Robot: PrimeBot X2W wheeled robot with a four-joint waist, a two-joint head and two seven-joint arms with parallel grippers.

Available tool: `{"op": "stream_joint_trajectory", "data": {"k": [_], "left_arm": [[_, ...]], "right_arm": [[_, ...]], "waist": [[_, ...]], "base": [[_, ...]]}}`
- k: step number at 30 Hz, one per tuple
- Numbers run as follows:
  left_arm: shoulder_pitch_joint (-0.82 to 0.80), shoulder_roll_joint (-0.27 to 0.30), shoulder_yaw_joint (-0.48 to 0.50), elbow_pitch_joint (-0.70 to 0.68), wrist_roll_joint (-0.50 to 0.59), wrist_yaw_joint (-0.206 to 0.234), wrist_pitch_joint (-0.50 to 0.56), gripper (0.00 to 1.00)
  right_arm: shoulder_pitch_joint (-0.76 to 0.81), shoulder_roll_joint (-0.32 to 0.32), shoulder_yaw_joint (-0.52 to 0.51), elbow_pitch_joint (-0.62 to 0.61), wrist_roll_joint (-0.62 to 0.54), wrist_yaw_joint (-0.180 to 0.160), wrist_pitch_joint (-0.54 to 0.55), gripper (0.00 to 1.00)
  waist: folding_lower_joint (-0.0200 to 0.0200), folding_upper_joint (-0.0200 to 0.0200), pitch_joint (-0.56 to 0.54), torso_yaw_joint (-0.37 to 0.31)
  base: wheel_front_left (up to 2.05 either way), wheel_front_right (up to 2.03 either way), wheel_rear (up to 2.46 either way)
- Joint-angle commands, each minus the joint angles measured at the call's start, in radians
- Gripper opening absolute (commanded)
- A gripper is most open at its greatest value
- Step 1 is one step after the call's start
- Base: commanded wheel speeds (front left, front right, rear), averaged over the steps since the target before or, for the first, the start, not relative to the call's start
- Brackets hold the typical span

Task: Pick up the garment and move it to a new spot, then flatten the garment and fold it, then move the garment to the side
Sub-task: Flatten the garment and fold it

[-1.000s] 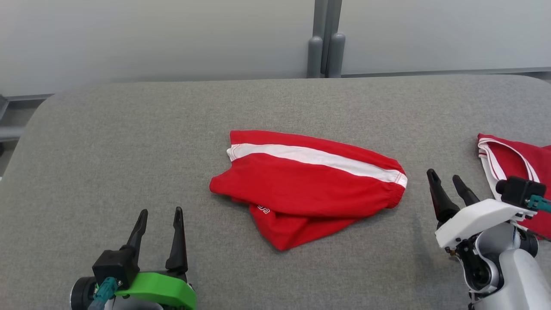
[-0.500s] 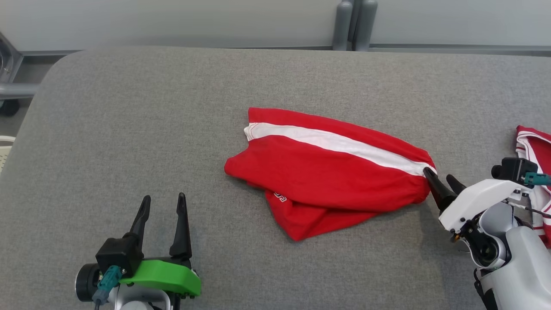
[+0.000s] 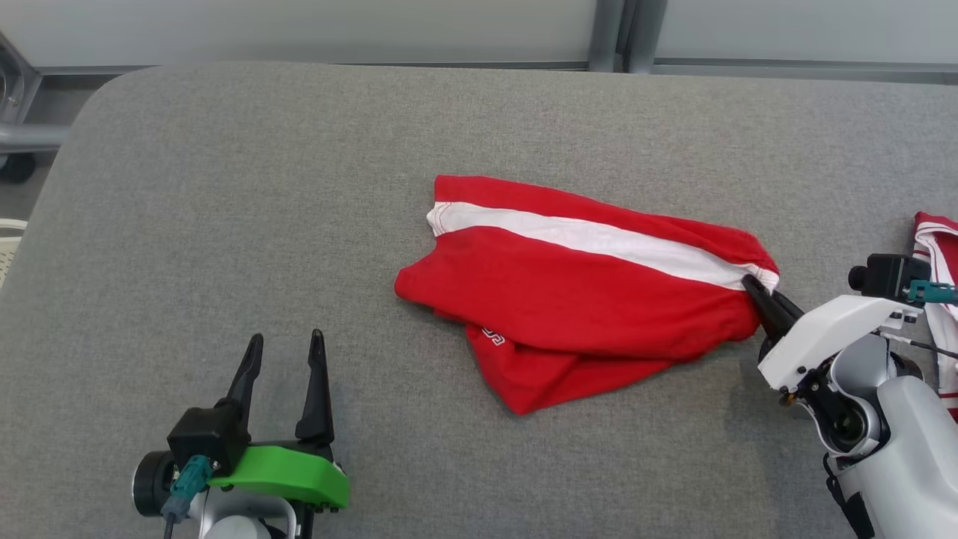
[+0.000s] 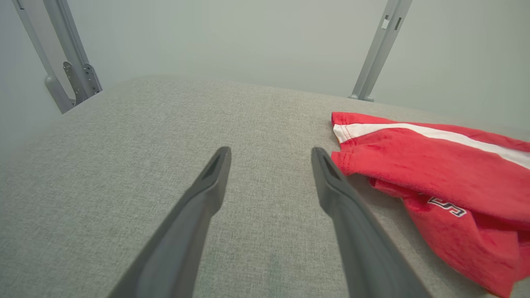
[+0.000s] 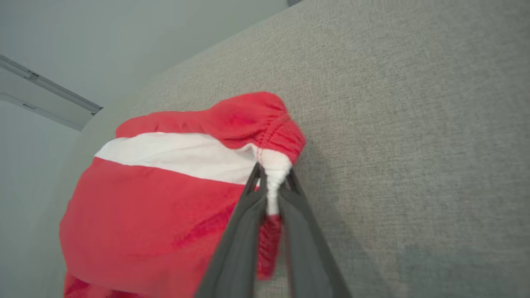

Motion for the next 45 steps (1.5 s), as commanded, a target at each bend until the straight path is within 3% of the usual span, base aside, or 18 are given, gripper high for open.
{"op": "stream_joint_trajectory", "data": {"k": [1,5,10,15,19,23,28,37,45], "left_arm": [[-0.020,0.001,0.002,0.003,0.011,-0.005,-0.005,1.00],[-0.030,-0.002,0.001,0.005,0.003,-0.014,-0.006,1.00],[-0.100,-0.035,0.003,0.012,-0.091,-0.092,0.025,1.00],[-0.247,-0.051,-0.033,0.103,-0.154,-0.173,0.149,1.00],[-0.387,-0.068,-0.065,0.244,-0.213,-0.209,0.298,1.00],[-0.499,-0.085,-0.066,0.394,-0.286,-0.221,0.424,1.00],[-0.612,-0.086,-0.070,0.556,-0.296,-0.203,0.500,1.00],[-0.757,-0.093,-0.061,0.760,-0.305,-0.193,0.501,1.00],[-0.809,-0.101,-0.061,0.870,-0.329,-0.219,0.485,1.00]], "right_arm": [[-0.005,-0.012,0.019,-0.016,0.017,0.000,-0.013,0.00],[0.011,-0.032,0.058,-0.052,0.031,0.000,-0.032,0.00],[0.032,-0.066,0.106,-0.099,0.047,0.000,-0.044,0.00],[0.025,-0.093,0.154,-0.110,0.052,0.000,-0.062,0.00],[-0.005,-0.105,0.197,-0.097,0.053,0.000,-0.073,0.00],[-0.039,-0.103,0.245,-0.070,0.056,0.000,-0.089,0.00],[-0.084,-0.096,0.301,-0.041,0.071,0.000,-0.108,0.00],[-0.144,-0.112,0.389,-0.006,0.106,0.000,-0.143,0.00],[-0.176,-0.125,0.442,0.020,0.139,0.000,-0.176,0.00]], "waist": [[0.0000,0.0107,0.002,-0.005],[0.0000,0.0107,0.004,-0.015],[0.0000,0.0107,0.010,-0.031],[0.0000,0.0107,0.018,-0.051],[0.0000,0.0107,0.027,-0.076],[0.0000,0.0107,0.036,-0.105],[0.0000,0.0107,0.053,-0.134],[0.0000,0.0107,0.095,-0.177],[0.0000,0.0107,0.113,-0.188]], "base": [[0.00,0.00,0.00],[0.00,0.00,0.00],[0.00,0.00,0.00],[0.00,0.00,0.00],[0.00,0.00,0.00],[0.00,0.00,0.00],[0.00,0.00,0.00],[0.00,0.00,0.00],[0.00,0.00,0.00]]}}
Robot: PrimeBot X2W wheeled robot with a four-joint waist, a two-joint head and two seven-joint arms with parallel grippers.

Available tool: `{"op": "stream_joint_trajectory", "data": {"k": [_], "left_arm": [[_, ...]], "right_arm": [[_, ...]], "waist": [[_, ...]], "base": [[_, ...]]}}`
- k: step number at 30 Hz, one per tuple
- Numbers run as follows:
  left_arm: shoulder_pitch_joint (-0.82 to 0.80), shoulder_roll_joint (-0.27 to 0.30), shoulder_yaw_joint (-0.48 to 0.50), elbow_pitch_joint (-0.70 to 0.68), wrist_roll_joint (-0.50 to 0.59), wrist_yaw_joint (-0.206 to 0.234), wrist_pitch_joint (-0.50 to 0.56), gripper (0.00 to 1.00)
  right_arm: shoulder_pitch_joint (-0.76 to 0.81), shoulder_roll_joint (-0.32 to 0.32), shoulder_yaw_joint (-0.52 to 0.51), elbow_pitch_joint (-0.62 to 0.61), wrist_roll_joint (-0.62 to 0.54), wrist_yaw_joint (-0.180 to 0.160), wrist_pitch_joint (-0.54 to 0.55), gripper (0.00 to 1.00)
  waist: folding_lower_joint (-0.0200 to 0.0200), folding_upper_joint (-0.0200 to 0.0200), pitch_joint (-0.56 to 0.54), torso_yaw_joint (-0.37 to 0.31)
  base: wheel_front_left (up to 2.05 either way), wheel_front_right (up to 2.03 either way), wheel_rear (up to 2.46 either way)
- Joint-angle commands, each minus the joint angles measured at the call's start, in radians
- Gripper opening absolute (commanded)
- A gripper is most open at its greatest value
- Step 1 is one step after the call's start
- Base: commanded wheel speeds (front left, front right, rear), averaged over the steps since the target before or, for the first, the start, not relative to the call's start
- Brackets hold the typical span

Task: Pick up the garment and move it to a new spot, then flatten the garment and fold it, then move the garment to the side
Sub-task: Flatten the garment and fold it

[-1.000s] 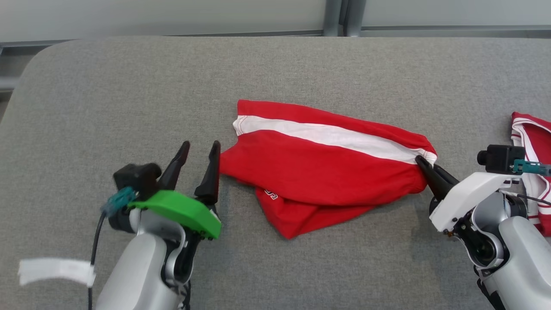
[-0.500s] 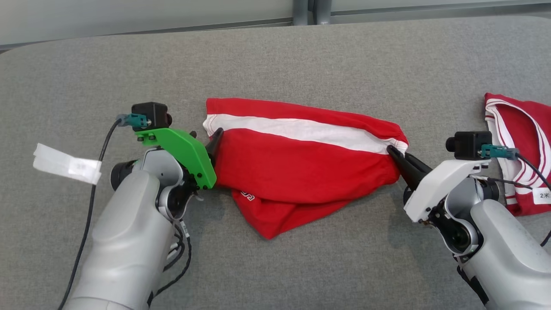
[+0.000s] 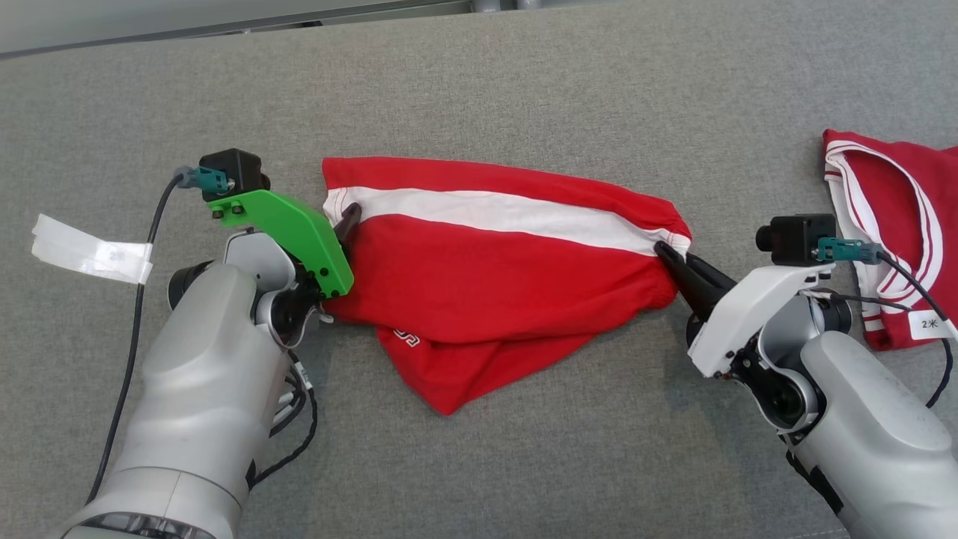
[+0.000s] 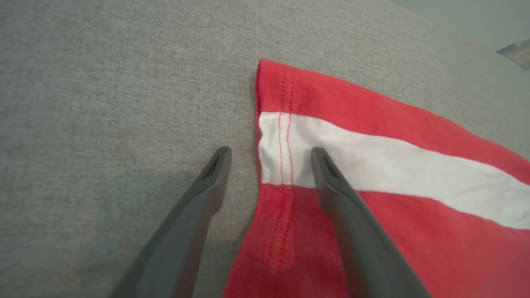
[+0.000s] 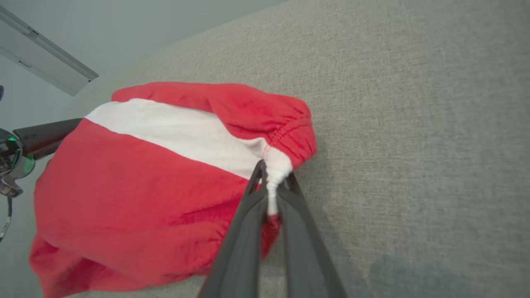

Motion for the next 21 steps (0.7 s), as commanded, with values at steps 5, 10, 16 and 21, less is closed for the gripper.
{"op": "stream_joint_trajectory", "data": {"k": [5,10,16,21], "left_arm": [[-0.033,-0.004,-0.006,0.038,-0.014,-0.017,-0.016,1.00],[-0.050,-0.008,-0.024,0.058,-0.025,-0.031,-0.029,1.00],[-0.071,-0.010,-0.049,0.085,-0.027,-0.037,-0.038,0.99],[-0.085,-0.010,-0.072,0.110,-0.022,-0.039,-0.032,0.33]], "right_arm": [[-0.024,-0.010,0.022,0.011,0.021,0.000,-0.018,0.00],[-0.041,-0.017,0.044,0.021,0.037,0.000,-0.032,0.00],[-0.058,-0.022,0.065,0.032,0.052,0.000,-0.047,0.00],[-0.064,-0.026,0.079,0.046,0.063,0.000,-0.061,0.00]], "waist": [[0.0000,0.0107,0.007,-0.003],[0.0000,0.0107,0.015,-0.008],[0.0000,0.0107,0.024,-0.020],[0.0000,0.0107,0.025,-0.022]], "base": [[0.00,0.00,0.00],[0.00,0.00,0.00],[0.00,0.00,0.00],[0.00,0.00,0.00]]}}
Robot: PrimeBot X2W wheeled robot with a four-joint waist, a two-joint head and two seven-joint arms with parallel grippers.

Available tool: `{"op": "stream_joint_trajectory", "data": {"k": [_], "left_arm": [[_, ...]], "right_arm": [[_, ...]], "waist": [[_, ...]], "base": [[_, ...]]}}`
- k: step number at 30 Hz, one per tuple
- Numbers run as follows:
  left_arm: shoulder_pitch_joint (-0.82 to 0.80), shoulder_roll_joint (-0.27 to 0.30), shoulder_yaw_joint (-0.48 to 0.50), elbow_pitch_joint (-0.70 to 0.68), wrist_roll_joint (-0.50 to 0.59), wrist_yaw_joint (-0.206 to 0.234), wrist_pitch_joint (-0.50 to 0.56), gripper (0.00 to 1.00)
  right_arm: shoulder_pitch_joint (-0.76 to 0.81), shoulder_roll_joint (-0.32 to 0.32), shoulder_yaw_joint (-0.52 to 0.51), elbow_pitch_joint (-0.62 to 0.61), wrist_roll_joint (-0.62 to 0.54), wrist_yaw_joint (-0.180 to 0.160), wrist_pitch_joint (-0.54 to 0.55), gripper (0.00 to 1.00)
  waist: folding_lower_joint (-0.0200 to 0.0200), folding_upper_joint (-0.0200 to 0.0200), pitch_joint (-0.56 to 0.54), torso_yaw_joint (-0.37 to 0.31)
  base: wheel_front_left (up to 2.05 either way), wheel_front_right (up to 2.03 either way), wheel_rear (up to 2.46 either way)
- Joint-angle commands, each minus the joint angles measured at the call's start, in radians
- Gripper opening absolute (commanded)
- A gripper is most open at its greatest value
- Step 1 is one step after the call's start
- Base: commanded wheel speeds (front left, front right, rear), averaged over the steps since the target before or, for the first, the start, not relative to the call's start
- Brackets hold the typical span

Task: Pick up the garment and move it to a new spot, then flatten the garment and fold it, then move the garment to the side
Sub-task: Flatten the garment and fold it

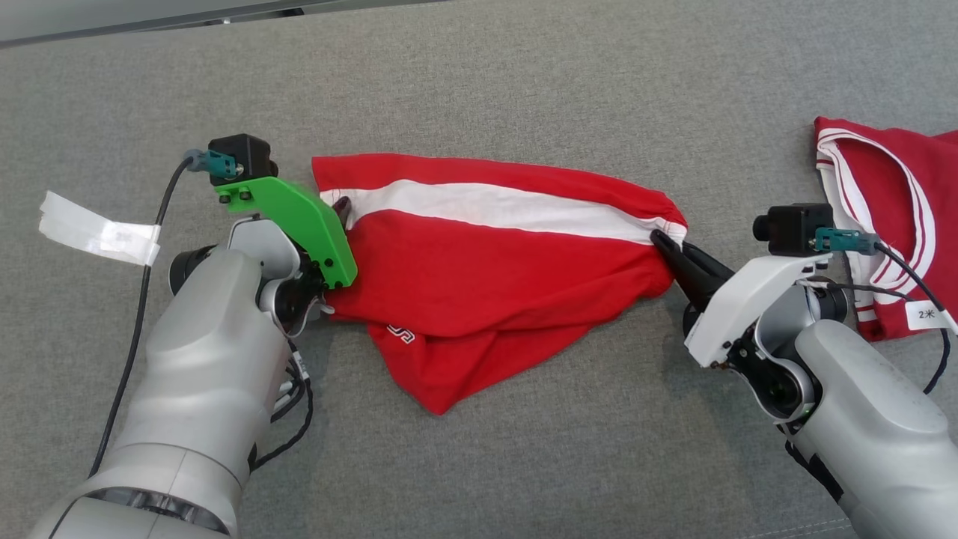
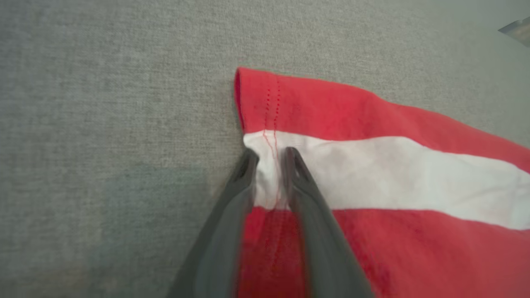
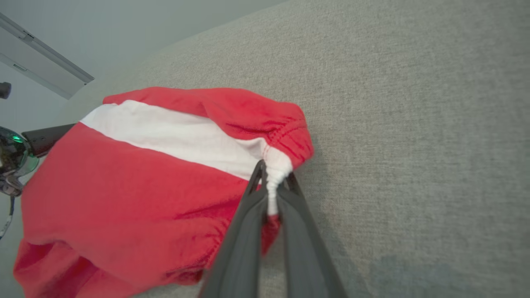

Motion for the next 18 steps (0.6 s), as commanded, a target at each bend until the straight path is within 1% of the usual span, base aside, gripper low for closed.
{"op": "stream_joint_trajectory", "data": {"k": [1,2,6,11,15,18], "left_arm": [[-0.013,0.001,-0.009,0.011,-0.001,-0.005,0.008,0.27],[-0.018,0.002,-0.013,0.014,-0.001,-0.005,0.013,0.20],[-0.027,0.004,-0.035,0.019,0.003,-0.006,0.033,0.00],[-0.029,0.011,-0.058,-0.026,-0.006,-0.006,-0.003,0.00],[0.009,0.009,-0.074,-0.106,-0.041,-0.006,-0.047,0.00],[0.037,0.025,-0.073,-0.181,-0.082,-0.006,-0.085,0.00]], "right_arm": [[-0.008,-0.005,0.004,0.008,0.010,0.000,-0.010,0.00],[-0.009,-0.006,0.006,0.011,0.012,0.000,-0.014,0.00],[-0.011,-0.011,0.011,0.020,0.018,0.000,-0.023,0.00],[-0.010,-0.014,0.012,0.026,0.026,0.000,-0.038,0.00],[-0.006,-0.023,0.000,0.023,0.031,0.000,-0.063,0.00],[-0.004,-0.034,-0.013,0.014,0.037,0.000,-0.077,0.00]], "waist": [[0.0000,0.0107,-0.001,0.001],[0.0000,0.0107,-0.002,0.002],[0.0000,0.0107,-0.006,0.008],[0.0000,0.0107,-0.015,0.018],[0.0000,0.0107,-0.030,0.030],[0.0000,0.0107,-0.048,0.040]], "base": [[0.00,0.00,0.00],[0.00,0.00,0.00],[0.00,0.00,0.00],[0.00,0.00,0.00],[0.00,0.00,0.00],[0.00,0.00,0.00]]}}
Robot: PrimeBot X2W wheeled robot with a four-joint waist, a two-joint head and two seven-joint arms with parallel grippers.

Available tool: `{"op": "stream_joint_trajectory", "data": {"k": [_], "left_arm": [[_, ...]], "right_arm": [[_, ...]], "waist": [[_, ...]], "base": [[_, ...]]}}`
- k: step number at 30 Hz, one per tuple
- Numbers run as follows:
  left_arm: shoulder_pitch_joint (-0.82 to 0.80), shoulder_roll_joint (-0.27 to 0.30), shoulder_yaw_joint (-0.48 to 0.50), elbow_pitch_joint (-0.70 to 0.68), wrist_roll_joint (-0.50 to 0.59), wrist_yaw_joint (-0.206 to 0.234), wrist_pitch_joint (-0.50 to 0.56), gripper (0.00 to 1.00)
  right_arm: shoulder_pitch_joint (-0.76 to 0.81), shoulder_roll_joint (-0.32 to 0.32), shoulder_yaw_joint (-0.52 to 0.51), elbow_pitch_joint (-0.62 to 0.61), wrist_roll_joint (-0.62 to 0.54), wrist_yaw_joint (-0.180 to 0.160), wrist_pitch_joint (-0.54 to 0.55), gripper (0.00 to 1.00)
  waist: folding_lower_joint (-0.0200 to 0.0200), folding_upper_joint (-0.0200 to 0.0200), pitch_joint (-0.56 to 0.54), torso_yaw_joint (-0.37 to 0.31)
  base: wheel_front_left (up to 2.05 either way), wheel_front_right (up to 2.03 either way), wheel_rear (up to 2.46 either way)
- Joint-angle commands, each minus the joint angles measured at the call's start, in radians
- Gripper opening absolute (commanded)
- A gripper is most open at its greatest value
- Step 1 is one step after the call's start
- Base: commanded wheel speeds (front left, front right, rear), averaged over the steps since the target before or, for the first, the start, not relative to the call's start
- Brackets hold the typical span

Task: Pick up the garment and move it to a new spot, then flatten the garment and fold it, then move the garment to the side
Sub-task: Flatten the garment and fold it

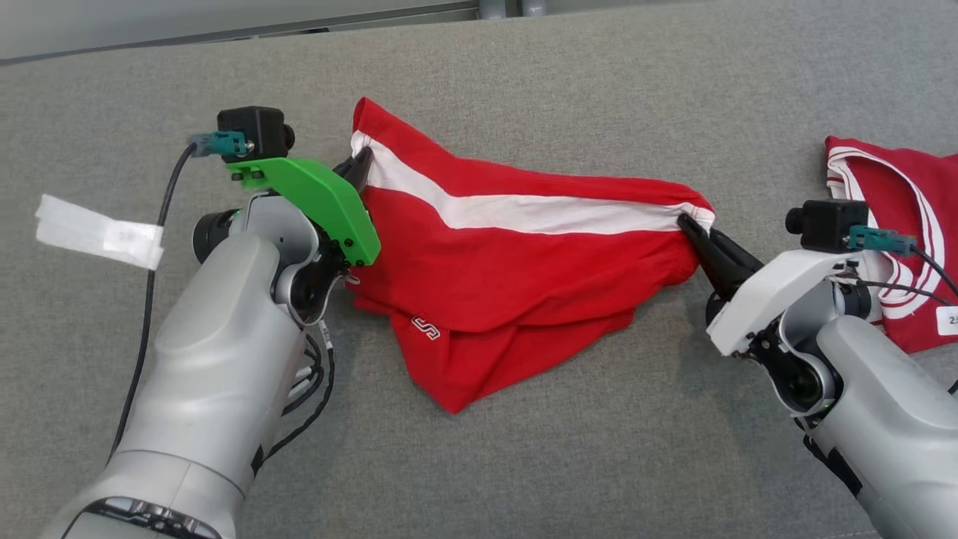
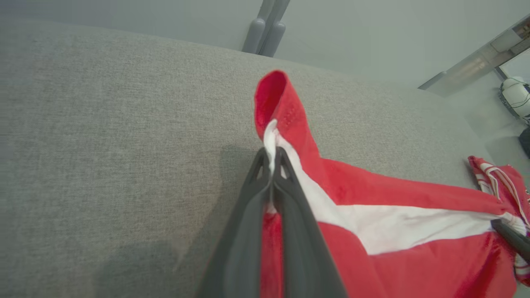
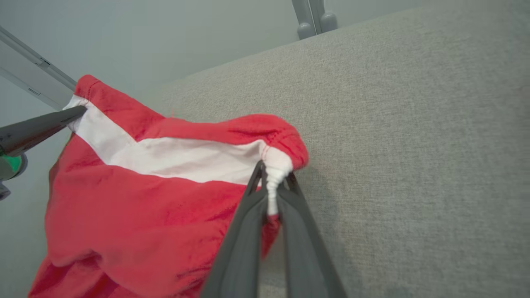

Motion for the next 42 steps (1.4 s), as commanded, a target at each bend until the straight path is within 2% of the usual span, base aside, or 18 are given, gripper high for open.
{"op": "stream_joint_trajectory", "data": {"k": [1,7,14,21,32,37,42], "left_arm": [[0.028,0.023,0.004,-0.043,-0.031,-0.004,-0.023,0.00],[0.117,0.095,0.018,-0.224,-0.115,-0.004,-0.066,0.00],[0.169,0.169,0.073,-0.403,-0.202,0.002,-0.018,0.00],[0.189,0.215,0.119,-0.617,-0.280,0.064,0.087,0.00],[0.150,0.301,0.132,-0.926,-0.285,0.191,0.234,0.00],[0.163,0.319,0.144,-0.987,-0.286,0.229,0.251,0.00],[0.176,0.317,0.141,-0.946,-0.271,0.253,0.242,0.00]], "right_arm": [[-0.003,-0.013,-0.013,-0.011,0.008,0.000,-0.012,0.00],[0.018,-0.062,-0.077,-0.059,-0.010,0.000,-0.035,0.00],[0.035,-0.093,-0.159,-0.165,-0.045,0.000,-0.025,0.00],[0.047,-0.072,-0.253,-0.299,-0.113,0.000,0.017,0.00],[0.069,-0.010,-0.403,-0.506,-0.204,0.000,0.130,0.00],[0.074,0.019,-0.451,-0.568,-0.229,0.000,0.179,0.00],[0.045,0.049,-0.437,-0.541,-0.255,0.000,0.227,0.00]], "waist": [[0.0000,0.0108,-0.021,0.014],[0.0000,0.0108,-0.085,0.047],[0.0000,0.0108,-0.175,0.069],[0.0000,0.0108,-0.266,0.068],[0.0000,0.0108,-0.319,0.066],[0.0000,0.0108,-0.306,0.068],[0.0000,0.0108,-0.268,0.065]], "base": [[0.00,0.00,0.00],[0.00,0.00,0.00],[0.00,0.00,0.00],[0.00,0.00,0.00],[0.00,0.00,0.00],[0.00,0.00,0.00],[0.00,0.00,0.00]]}}
